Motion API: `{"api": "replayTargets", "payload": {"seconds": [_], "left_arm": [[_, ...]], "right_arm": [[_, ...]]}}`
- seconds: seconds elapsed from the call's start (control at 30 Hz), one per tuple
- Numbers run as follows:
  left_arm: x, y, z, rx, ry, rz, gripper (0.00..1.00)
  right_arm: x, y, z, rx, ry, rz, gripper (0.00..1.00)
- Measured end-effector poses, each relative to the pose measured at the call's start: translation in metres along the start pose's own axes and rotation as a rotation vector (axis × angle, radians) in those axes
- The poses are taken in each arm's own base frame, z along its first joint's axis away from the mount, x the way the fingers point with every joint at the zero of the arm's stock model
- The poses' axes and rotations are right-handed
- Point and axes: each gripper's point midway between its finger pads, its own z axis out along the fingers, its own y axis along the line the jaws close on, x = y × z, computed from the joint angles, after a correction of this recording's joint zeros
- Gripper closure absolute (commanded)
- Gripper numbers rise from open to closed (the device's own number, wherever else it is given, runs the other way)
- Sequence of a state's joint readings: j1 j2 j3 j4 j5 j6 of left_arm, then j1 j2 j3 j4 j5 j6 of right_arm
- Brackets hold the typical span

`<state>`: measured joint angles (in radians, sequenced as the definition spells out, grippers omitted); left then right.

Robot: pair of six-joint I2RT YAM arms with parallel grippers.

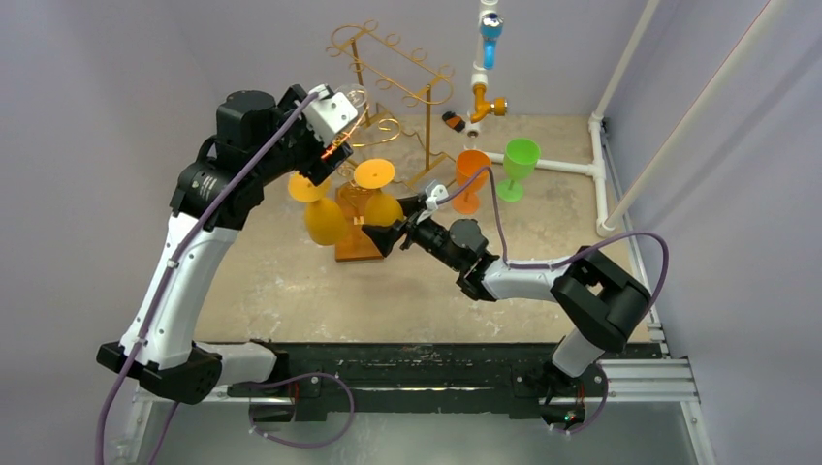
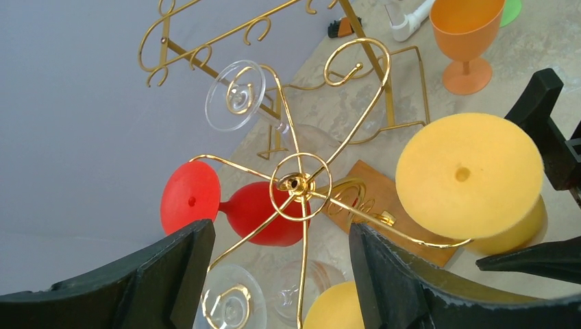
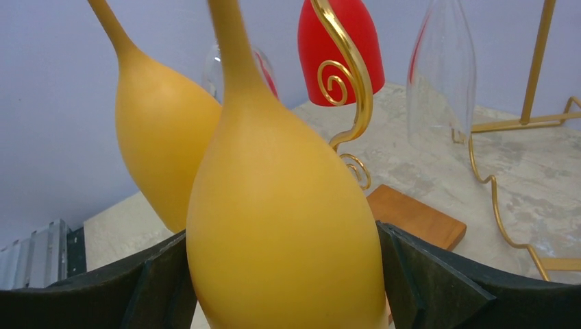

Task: Place the wine glass upside down on the wine glass rack
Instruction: Turn the wine glass upside down at the wine rack.

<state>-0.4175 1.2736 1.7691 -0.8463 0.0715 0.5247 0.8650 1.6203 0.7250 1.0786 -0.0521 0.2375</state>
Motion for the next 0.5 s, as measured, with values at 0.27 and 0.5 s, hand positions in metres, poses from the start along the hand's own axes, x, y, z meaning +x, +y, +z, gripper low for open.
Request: {"api": "replayTargets", "payload": {"seconds": [0.27, 0.5], "left_arm": [[0.012, 0.001, 0.025, -0.002, 0.048, 0.011, 0.26], [0.024, -0.003, 0.048, 0.016, 0.093, 0.008, 0.45]], "right_arm": [[0.001, -0.002, -0.012, 0.02, 0.035, 0.01, 0.01], [-0.042, 0.01, -0.054, 0.018, -0.001, 0.004, 0.01]]}}
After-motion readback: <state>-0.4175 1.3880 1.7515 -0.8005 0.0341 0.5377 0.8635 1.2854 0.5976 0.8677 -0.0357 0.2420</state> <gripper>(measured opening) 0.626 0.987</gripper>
